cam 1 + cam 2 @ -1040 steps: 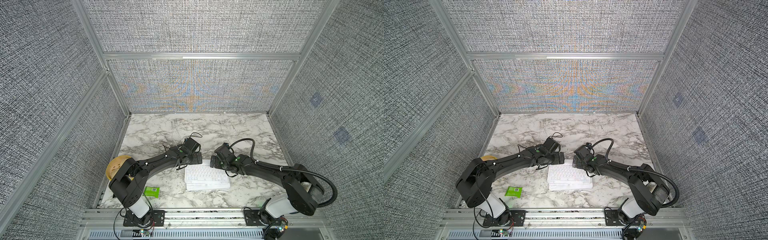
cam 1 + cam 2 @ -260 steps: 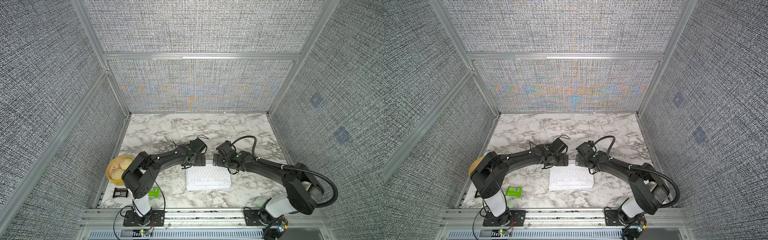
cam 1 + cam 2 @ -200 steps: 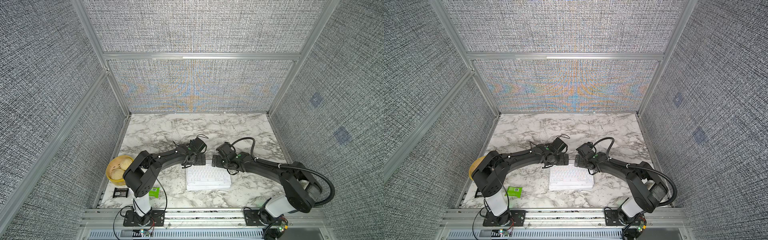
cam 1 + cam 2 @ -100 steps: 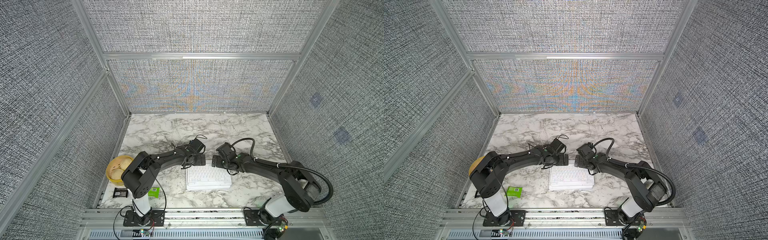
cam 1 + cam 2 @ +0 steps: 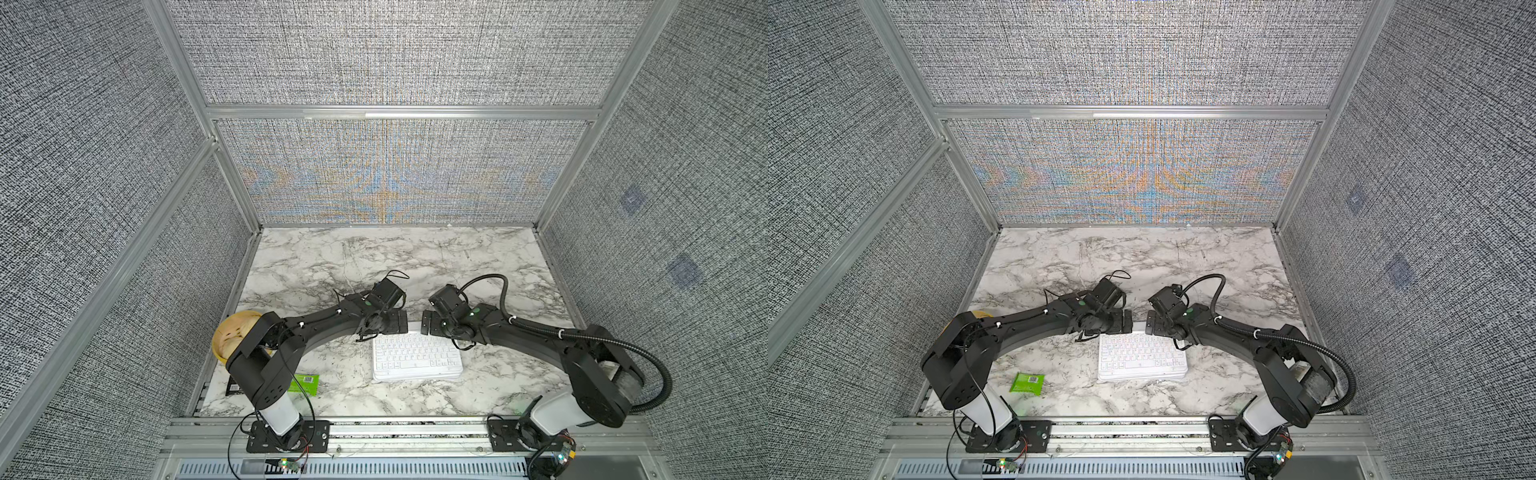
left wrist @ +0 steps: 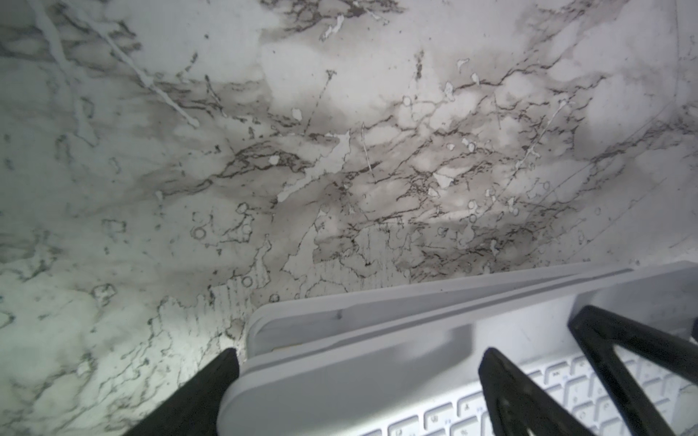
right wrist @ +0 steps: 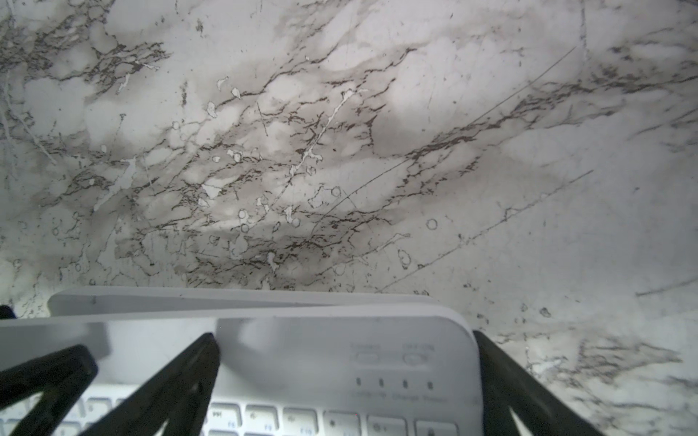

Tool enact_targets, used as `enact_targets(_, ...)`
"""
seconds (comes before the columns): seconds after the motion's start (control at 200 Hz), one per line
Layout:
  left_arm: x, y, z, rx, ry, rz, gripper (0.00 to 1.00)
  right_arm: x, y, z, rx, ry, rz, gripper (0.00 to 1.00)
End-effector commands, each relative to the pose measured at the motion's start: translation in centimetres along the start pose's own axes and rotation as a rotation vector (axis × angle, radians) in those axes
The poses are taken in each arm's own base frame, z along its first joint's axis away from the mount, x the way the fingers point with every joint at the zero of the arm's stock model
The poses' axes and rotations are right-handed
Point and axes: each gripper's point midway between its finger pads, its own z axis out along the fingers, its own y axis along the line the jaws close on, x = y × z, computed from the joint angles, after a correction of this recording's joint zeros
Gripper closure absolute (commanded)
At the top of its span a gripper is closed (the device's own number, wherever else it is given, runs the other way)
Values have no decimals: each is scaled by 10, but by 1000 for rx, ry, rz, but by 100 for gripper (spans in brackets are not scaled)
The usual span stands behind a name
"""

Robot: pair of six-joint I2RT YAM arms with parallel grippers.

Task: Stack the numeric keypads
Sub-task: Adjust the numeric keypads at the center of the board.

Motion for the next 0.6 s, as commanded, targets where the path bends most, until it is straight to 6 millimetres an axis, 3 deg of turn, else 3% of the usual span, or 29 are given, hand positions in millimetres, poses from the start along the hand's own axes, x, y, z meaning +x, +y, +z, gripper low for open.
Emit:
enact_targets(0.0,-8,-35,-7,167,-20,-9,1,-7,25,-5,-103,-16,18,1)
enact_targets(0.595,-14,-27,5,84,-18,27,1,-7,18,8,-35,-18,-8,1)
